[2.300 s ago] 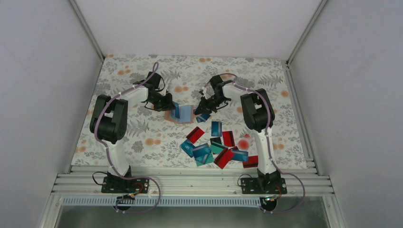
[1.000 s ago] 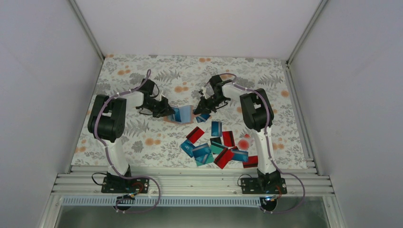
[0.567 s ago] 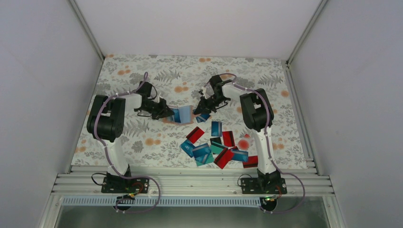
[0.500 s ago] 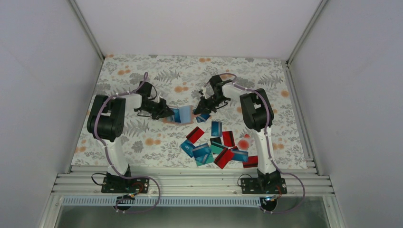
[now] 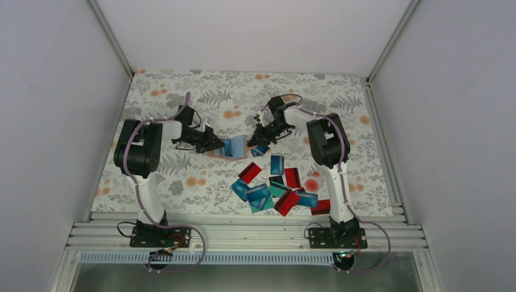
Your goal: Put the credit cards into the card holder
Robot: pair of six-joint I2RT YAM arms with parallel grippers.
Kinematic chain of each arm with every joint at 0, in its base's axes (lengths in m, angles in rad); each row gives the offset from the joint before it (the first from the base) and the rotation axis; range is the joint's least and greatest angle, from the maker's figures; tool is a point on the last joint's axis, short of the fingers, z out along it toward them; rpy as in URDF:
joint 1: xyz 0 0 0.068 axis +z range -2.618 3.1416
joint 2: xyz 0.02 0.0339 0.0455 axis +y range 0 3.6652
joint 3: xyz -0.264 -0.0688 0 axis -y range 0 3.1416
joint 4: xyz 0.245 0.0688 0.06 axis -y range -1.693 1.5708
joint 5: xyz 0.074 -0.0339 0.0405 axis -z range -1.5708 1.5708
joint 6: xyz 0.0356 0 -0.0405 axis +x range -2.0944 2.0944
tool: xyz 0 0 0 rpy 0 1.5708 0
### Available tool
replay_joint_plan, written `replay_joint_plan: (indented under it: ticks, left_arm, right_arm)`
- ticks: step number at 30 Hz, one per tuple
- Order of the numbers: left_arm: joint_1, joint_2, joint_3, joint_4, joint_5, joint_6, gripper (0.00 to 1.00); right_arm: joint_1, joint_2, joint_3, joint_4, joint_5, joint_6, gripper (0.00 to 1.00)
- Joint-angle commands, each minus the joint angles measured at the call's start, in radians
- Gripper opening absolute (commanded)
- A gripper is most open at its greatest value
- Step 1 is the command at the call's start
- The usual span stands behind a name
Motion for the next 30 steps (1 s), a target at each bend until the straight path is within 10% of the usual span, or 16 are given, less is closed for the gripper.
replay_joint_plan:
  ticks: [1,30]
  left_arm:
    - [-0.003,0.043,0.008,-0.02,0.002,0.055,0.02]
    - [-0.004,0.077,0.095,-0.094,0.104,0.169,0.02]
  right_arm:
    - [0.019,0.146,-0.055,-0.02,0.27,0.001,0.04]
    - [0.019,0.197,0.013,-0.066,0.312,-0.007,0.04]
